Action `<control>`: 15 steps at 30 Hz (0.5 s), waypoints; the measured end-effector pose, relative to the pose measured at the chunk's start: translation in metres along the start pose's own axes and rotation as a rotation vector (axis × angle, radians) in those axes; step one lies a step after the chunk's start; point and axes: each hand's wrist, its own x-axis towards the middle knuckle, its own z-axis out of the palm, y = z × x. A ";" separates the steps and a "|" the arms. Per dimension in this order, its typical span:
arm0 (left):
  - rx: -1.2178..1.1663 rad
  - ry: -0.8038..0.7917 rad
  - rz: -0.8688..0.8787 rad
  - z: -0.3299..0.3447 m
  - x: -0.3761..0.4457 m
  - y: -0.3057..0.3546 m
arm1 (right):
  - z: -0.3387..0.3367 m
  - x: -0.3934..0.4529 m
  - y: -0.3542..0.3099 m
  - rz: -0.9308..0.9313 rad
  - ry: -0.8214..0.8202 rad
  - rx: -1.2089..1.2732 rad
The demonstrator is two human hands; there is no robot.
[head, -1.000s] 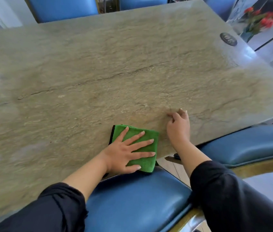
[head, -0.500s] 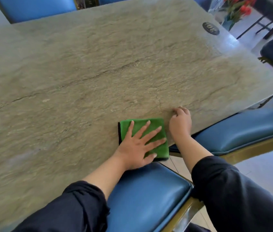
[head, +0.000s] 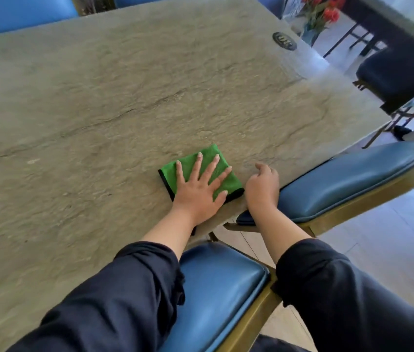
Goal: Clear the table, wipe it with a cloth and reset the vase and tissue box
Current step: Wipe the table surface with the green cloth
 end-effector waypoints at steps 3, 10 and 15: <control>0.028 -0.008 0.128 0.005 -0.015 0.007 | -0.005 -0.001 0.001 0.021 -0.029 0.024; 0.102 -0.100 0.360 0.010 -0.054 -0.002 | -0.020 -0.009 -0.001 0.042 -0.055 0.038; -0.165 -0.320 0.432 -0.005 -0.066 -0.011 | -0.033 -0.013 -0.004 0.036 -0.065 0.049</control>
